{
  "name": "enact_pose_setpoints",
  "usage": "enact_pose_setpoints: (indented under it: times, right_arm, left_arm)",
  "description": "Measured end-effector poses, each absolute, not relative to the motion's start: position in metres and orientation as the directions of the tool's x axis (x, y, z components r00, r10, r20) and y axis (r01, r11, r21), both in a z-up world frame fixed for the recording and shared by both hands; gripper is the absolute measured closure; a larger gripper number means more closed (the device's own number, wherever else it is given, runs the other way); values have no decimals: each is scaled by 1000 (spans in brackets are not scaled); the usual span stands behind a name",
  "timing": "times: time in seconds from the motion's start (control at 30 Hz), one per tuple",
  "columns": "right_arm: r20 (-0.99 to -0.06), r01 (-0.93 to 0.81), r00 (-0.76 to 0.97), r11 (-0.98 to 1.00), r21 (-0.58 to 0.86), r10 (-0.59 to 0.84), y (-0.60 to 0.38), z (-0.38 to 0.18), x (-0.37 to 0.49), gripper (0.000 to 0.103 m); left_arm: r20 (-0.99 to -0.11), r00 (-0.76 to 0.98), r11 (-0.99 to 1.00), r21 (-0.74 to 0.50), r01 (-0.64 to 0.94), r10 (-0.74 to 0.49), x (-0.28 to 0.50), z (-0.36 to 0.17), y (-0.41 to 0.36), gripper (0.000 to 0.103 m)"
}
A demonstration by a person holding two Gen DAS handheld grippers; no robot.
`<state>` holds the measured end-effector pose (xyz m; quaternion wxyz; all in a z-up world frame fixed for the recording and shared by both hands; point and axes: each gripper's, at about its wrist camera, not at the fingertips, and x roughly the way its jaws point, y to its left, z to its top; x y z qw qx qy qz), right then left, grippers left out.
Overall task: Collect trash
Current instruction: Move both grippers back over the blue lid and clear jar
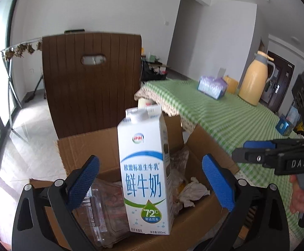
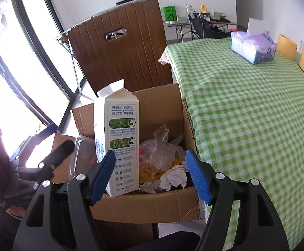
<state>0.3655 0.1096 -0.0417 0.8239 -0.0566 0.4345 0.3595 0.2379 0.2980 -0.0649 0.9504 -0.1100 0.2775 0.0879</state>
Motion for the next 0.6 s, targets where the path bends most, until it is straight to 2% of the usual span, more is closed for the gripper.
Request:
enact_pose_setpoints:
  times: [0.13,0.3,0.43,0.6]
  right_arm:
    - [-713,-624,410,745,236,569,88,-24,357,36]
    - [-656,-552,518,800,235,549,30,0,352,36]
    - [-636,-420,640,889,181,432,-46,12,350,36]
    - [-632,-210,722,959,190,283,-159,13,357,36]
  left_arm:
    - [-512,852,962,-159,-224,113,231,-44,288,7]
    - [-473,878,976,-151,-156,67,231,-20,255,7]
    - [-445,895,989,-143,-39,-29,243,-5,208,7]
    - [-431,885,982,-146,121,-173,272,7,140,7]
